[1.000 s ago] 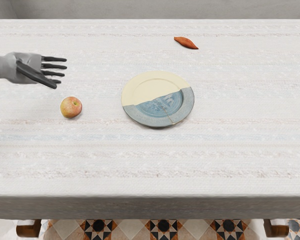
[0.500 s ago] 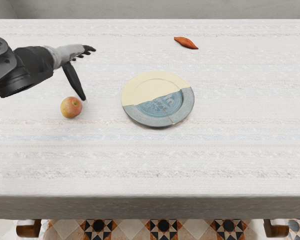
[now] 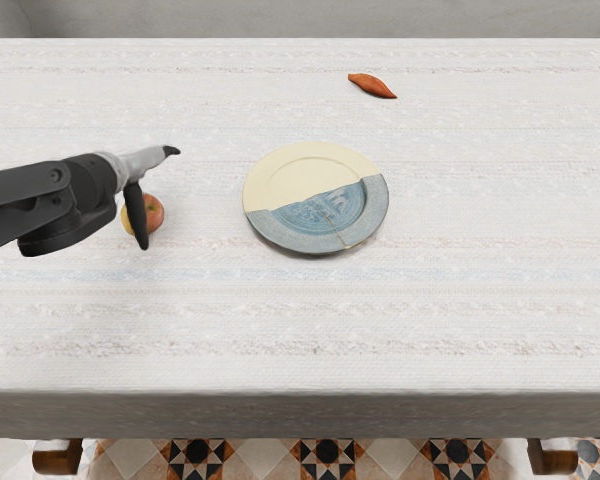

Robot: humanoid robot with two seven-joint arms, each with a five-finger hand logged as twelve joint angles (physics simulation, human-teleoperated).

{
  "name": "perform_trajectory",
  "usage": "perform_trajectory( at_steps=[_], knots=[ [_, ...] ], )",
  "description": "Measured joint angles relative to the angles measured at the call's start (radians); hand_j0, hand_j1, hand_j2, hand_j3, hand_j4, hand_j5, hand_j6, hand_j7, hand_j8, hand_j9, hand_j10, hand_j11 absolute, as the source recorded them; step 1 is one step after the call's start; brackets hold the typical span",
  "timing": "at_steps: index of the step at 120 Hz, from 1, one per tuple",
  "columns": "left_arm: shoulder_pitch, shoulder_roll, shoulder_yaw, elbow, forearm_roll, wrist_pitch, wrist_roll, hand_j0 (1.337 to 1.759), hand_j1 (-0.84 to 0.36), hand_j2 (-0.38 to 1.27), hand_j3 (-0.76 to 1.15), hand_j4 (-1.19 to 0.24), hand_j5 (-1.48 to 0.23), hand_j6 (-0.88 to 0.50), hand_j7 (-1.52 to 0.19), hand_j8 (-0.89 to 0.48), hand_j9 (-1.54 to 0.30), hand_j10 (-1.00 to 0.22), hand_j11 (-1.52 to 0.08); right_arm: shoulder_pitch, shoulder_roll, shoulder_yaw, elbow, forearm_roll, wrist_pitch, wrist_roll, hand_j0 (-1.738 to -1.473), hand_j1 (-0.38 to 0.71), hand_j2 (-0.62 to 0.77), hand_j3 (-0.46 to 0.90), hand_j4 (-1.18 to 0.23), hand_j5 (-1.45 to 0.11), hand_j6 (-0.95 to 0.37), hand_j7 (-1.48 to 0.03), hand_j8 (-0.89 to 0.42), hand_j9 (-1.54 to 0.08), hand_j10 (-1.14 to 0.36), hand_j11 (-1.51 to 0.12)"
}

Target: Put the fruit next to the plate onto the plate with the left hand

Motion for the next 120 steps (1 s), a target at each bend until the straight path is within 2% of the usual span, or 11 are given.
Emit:
perform_trajectory(
  at_steps=[29, 82, 120],
  knots=[
    [0.001, 0.006, 0.038, 0.0, 0.0, 0.0, 0.0, 1.658, 0.3, 0.01, 0.0, -0.05, -0.06, -0.05, -0.06, -0.05, -0.06, -0.05, -0.06, 0.0, 0.0, 0.0, 0.0, 0.0, 0.0, 0.0, -1.658, -0.32, 0.0, 0.0, -0.02, -0.03, -0.02, -0.03, -0.02, -0.03, -0.02, -0.03],
    [0.005, 0.013, 0.044, 0.003, 0.035, 0.033, 0.0, 1.658, 0.13, 0.04, 0.0, -0.19, -0.24, -0.19, -0.24, -0.19, -0.24, -0.19, -0.24, 0.0, 0.0, 0.0, 0.0, 0.0, 0.0, 0.0, -1.658, -0.32, 0.0, 0.0, -0.02, -0.03, -0.02, -0.03, -0.02, -0.03, -0.02, -0.03],
    [0.022, 0.005, 0.05, 0.017, 0.055, 0.093, 0.0, 1.658, 0.09, 0.05, 0.0, -0.23, -0.29, -0.23, -0.29, -0.23, -0.29, -0.23, -0.29, 0.0, 0.0, 0.0, 0.0, 0.0, 0.0, 0.0, -1.658, -0.32, 0.0, 0.0, -0.02, -0.03, -0.02, -0.03, -0.02, -0.03, -0.02, -0.03]
  ],
)
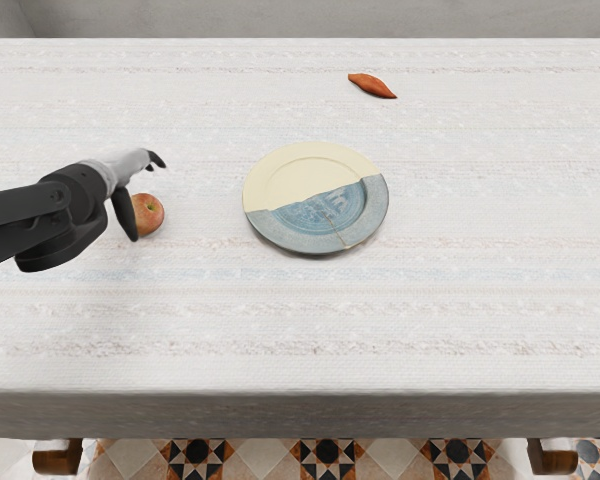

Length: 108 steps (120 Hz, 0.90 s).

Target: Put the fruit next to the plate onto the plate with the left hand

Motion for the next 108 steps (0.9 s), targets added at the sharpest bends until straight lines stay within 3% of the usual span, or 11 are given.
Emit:
perform_trajectory(
  at_steps=[45, 93, 108],
  knots=[
    [0.0, -0.06, 0.059, 0.053, 0.001, 0.003, 0.0, 1.658, 0.07, 0.05, 0.0, -0.24, -0.31, -0.24, -0.31, -0.24, -0.31, -0.24, -0.31, 0.0, 0.0, 0.0, 0.0, 0.0, 0.0, 0.0, -1.658, -0.32, 0.0, 0.0, -0.02, -0.03, -0.02, -0.03, -0.02, -0.03, -0.02, -0.03],
    [0.0, -0.064, 0.079, 0.057, 0.002, -0.002, 0.0, 1.658, -0.09, 0.08, 0.0, -0.37, -0.47, -0.37, -0.47, -0.37, -0.47, -0.37, -0.47, 0.0, 0.0, 0.0, 0.0, 0.0, 0.0, 0.0, -1.658, -0.32, 0.0, 0.0, -0.02, -0.03, -0.02, -0.03, -0.02, -0.03, -0.02, -0.03],
    [0.001, -0.064, 0.083, 0.057, 0.004, -0.003, 0.0, 1.658, -0.14, 0.09, 0.0, -0.43, -0.53, -0.4, -0.53, -0.35, -0.54, -0.42, -0.54, 0.0, 0.0, 0.0, 0.0, 0.0, 0.0, 0.0, -1.658, -0.32, 0.0, 0.0, -0.02, -0.03, -0.02, -0.03, -0.02, -0.03, -0.02, -0.03]
  ],
)
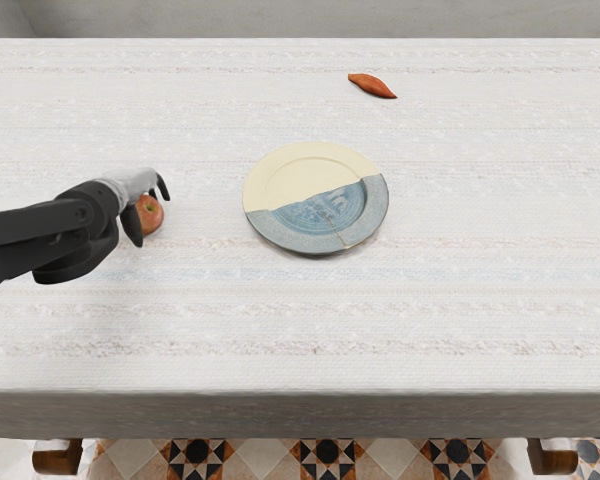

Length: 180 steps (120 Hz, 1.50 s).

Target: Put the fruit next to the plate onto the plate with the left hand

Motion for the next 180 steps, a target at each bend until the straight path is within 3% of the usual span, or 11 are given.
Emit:
perform_trajectory(
  at_steps=[24, 45, 49, 69, 87, 103, 129, 146, 152, 164, 180],
  knots=[
    [0.002, -0.016, 0.001, -0.001, 0.002, -0.001, 0.001, 1.657, -0.22, 0.1, 0.0, -0.52, -0.62, -0.46, -0.62, -0.38, -0.64, -0.5, -0.64, 0.0, 0.0, 0.0, 0.0, 0.0, 0.0, 0.0, -1.658, -0.32, 0.0, 0.0, -0.02, -0.03, -0.02, -0.03, -0.02, -0.03, -0.02, -0.03],
    [0.007, -0.027, 0.002, -0.001, 0.01, -0.001, 0.002, 1.65, -0.24, 0.09, 0.0, -0.59, -0.66, -0.44, -0.69, -0.35, -0.71, -0.45, -0.73, 0.0, 0.0, 0.0, 0.0, 0.0, 0.0, 0.0, -1.658, -0.32, 0.0, 0.0, -0.02, -0.03, -0.02, -0.03, -0.02, -0.03, -0.02, -0.03],
    [0.008, -0.029, 0.004, 0.0, 0.011, -0.001, 0.002, 1.65, -0.27, 0.19, 0.0, -0.6, -0.67, -0.43, -0.69, -0.33, -0.72, -0.43, -0.74, 0.0, 0.0, 0.0, 0.0, 0.0, 0.0, 0.0, -1.658, -0.32, 0.0, 0.0, -0.02, -0.03, -0.02, -0.03, -0.02, -0.03, -0.02, -0.03],
    [0.002, -0.032, 0.024, 0.0, 0.017, 0.005, 0.001, 1.648, -0.31, 0.25, 0.0, -0.68, -0.62, -0.42, -0.7, -0.3, -0.76, -0.41, -0.78, 0.0, 0.0, 0.0, 0.0, 0.0, 0.0, 0.0, -1.658, -0.32, 0.0, 0.0, -0.02, -0.03, -0.02, -0.03, -0.02, -0.03, -0.02, -0.03],
    [-0.008, -0.04, -0.059, -0.001, -0.017, 0.0, 0.0, 1.651, -0.23, 0.17, 0.0, -0.62, -0.71, -0.43, -0.74, -0.33, -0.78, -0.44, -0.79, 0.0, 0.0, 0.0, 0.0, 0.0, 0.0, 0.0, -1.658, -0.32, 0.0, 0.0, -0.02, -0.03, -0.02, -0.03, -0.02, -0.03, -0.02, -0.03],
    [-0.04, -0.135, -0.133, 0.0, -0.025, -0.002, 0.0, 1.652, -0.18, 0.06, 0.0, -0.6, -0.75, -0.45, -0.77, -0.36, -0.79, -0.45, -0.79, 0.0, 0.0, 0.0, 0.0, 0.0, 0.0, 0.0, -1.658, -0.32, 0.0, 0.0, -0.02, -0.03, -0.02, -0.03, -0.02, -0.03, -0.02, -0.03],
    [-0.098, -0.282, -0.175, 0.007, -0.026, -0.002, 0.0, 1.654, -0.21, 0.16, 0.0, -0.58, -0.78, -0.42, -0.8, -0.34, -0.79, -0.44, -0.78, 0.0, 0.0, 0.0, 0.0, 0.0, 0.0, 0.0, -1.658, -0.32, 0.0, 0.0, -0.02, -0.03, -0.02, -0.03, -0.02, -0.03, -0.02, -0.03],
    [-0.098, -0.408, -0.175, 0.083, -0.031, -0.003, -0.001, 1.655, -0.23, 0.24, 0.0, -0.57, -0.8, -0.42, -0.82, -0.34, -0.8, -0.45, -0.79, 0.0, 0.0, 0.0, 0.0, 0.0, 0.0, 0.0, -1.658, -0.32, 0.0, 0.0, -0.02, -0.03, -0.02, -0.03, -0.02, -0.03, -0.02, -0.03],
    [-0.098, -0.417, -0.175, 0.106, -0.029, -0.002, -0.001, 1.656, -0.19, 0.2, 0.0, -0.52, -0.73, -0.4, -0.74, -0.33, -0.72, -0.45, -0.71, 0.0, 0.0, 0.0, 0.0, 0.0, 0.0, 0.0, -1.658, -0.32, 0.0, 0.0, -0.02, -0.03, -0.02, -0.03, -0.02, -0.03, -0.02, -0.03],
    [-0.095, -0.422, -0.181, 0.128, -0.026, 0.001, 0.0, 1.657, 0.0, 0.13, 0.0, -0.33, -0.46, -0.26, -0.47, -0.22, -0.46, -0.27, -0.45, 0.0, 0.0, 0.0, 0.0, 0.0, 0.0, 0.0, -1.658, -0.32, 0.0, 0.0, -0.02, -0.03, -0.02, -0.03, -0.02, -0.03, -0.02, -0.03],
    [-0.083, -0.379, -0.252, 0.134, -0.048, -0.001, 0.0, 1.657, 0.16, 0.07, 0.0, -0.18, -0.25, -0.14, -0.25, -0.12, -0.25, -0.15, -0.24, 0.0, 0.0, 0.0, 0.0, 0.0, 0.0, 0.0, -1.658, -0.32, 0.0, 0.0, -0.02, -0.03, -0.02, -0.03, -0.02, -0.03, -0.02, -0.03]
  ],
)
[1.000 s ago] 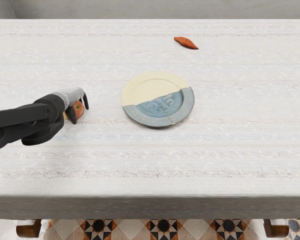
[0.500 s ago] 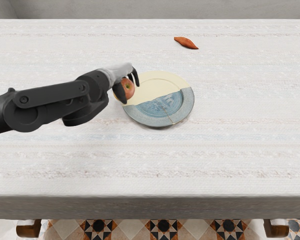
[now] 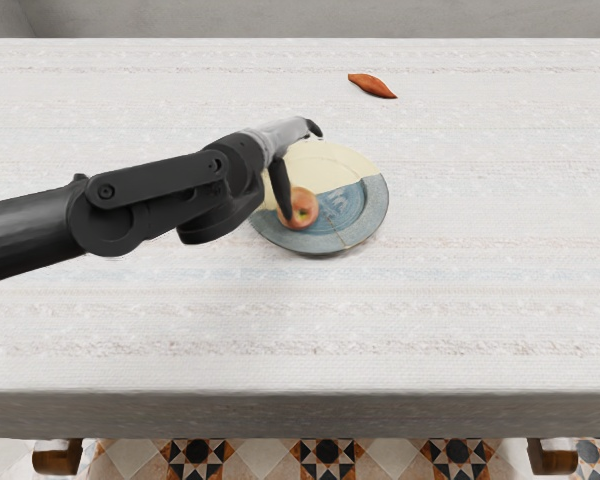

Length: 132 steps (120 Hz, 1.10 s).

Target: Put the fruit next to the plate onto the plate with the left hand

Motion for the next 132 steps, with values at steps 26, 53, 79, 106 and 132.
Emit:
perform_trajectory(
  at_steps=[26, 53, 79, 106, 132],
  knots=[
    [0.01, 0.138, -0.088, 0.001, -0.174, -0.005, 0.0, 1.658, 0.28, 0.03, 0.0, -0.07, -0.1, -0.06, -0.1, -0.05, -0.1, -0.06, -0.09, 0.0, 0.0, 0.0, 0.0, 0.0, 0.0, 0.0, -1.658, -0.32, 0.0, 0.0, -0.02, -0.03, -0.02, -0.03, -0.02, -0.03, -0.02, -0.03],
    [0.04, 0.349, -0.216, 0.0, -0.376, -0.284, 0.0, 1.658, 0.31, 0.01, 0.0, -0.03, -0.04, -0.03, -0.04, -0.03, -0.04, -0.03, -0.04, 0.0, 0.0, 0.0, 0.0, 0.0, 0.0, 0.0, -1.658, -0.32, 0.0, 0.0, -0.02, -0.03, -0.02, -0.03, -0.02, -0.03, -0.02, -0.03],
    [0.054, 0.547, -0.325, -0.001, -0.633, -0.656, 0.0, 1.658, 0.33, 0.01, 0.0, -0.02, -0.03, -0.02, -0.03, -0.02, -0.03, -0.02, -0.03, 0.0, 0.0, 0.0, 0.0, 0.0, 0.0, 0.0, -1.658, -0.32, 0.0, 0.0, -0.02, -0.03, -0.02, -0.03, -0.02, -0.03, -0.02, -0.03],
    [0.181, 0.698, -0.375, 0.001, -0.842, -0.733, 0.0, 1.658, 0.33, 0.0, 0.0, -0.02, -0.02, -0.02, -0.02, -0.02, -0.02, -0.02, -0.02, 0.0, 0.0, 0.0, 0.0, 0.0, 0.0, 0.0, -1.658, -0.32, 0.0, 0.0, -0.02, -0.03, -0.02, -0.03, -0.02, -0.03, -0.02, -0.03],
    [0.274, 0.723, -0.387, 0.008, -0.955, -0.742, 0.0, 1.658, 0.33, 0.0, 0.0, -0.02, -0.02, -0.02, -0.02, -0.02, -0.02, -0.01, -0.02, 0.0, 0.0, 0.0, 0.0, 0.0, 0.0, 0.0, -1.658, -0.32, 0.0, 0.0, -0.02, -0.03, -0.02, -0.03, -0.02, -0.03, -0.02, -0.03]
  ],
)
